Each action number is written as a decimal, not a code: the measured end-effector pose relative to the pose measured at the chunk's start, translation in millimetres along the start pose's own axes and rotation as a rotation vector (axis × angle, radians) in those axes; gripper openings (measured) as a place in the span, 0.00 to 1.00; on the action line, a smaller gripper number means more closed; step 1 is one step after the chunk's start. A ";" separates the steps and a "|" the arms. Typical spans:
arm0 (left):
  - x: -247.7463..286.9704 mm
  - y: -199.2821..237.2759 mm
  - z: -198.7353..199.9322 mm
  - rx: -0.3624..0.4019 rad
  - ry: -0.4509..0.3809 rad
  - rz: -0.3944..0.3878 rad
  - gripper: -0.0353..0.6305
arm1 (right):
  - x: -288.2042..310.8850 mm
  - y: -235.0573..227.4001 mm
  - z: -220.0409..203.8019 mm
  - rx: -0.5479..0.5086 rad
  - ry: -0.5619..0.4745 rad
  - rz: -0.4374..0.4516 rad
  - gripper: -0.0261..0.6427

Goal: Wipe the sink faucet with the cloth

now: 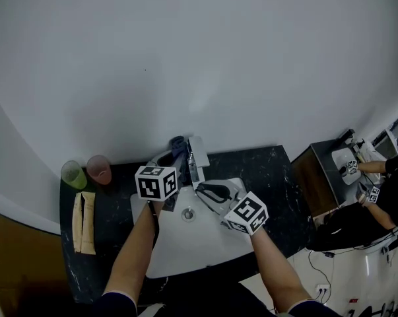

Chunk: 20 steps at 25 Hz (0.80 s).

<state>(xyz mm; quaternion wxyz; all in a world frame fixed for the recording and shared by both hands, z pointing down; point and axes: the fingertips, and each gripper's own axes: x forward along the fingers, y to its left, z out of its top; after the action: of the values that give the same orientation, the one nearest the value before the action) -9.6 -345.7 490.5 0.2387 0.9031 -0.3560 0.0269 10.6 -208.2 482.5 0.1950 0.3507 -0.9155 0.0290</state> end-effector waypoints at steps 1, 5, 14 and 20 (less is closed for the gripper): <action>1.0 1.8 -4.3 0.009 0.018 0.013 0.16 | -0.1 0.0 0.2 0.000 -0.001 0.001 0.14; 5.9 8.5 -21.7 0.062 0.108 0.066 0.16 | -0.4 -0.1 0.4 0.000 -0.003 0.004 0.13; 17.9 23.4 -42.4 0.140 0.254 0.142 0.15 | 0.8 0.2 0.3 0.002 -0.010 0.011 0.13; 24.9 26.2 -56.2 0.129 0.287 0.132 0.15 | -0.3 -0.8 0.3 0.001 -0.004 0.015 0.13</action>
<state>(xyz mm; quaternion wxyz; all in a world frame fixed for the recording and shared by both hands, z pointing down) -1.4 -352.6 556.4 0.2264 0.8781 -0.3743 0.1940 11.2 -208.7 482.0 0.1928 0.3439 -0.9185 0.0304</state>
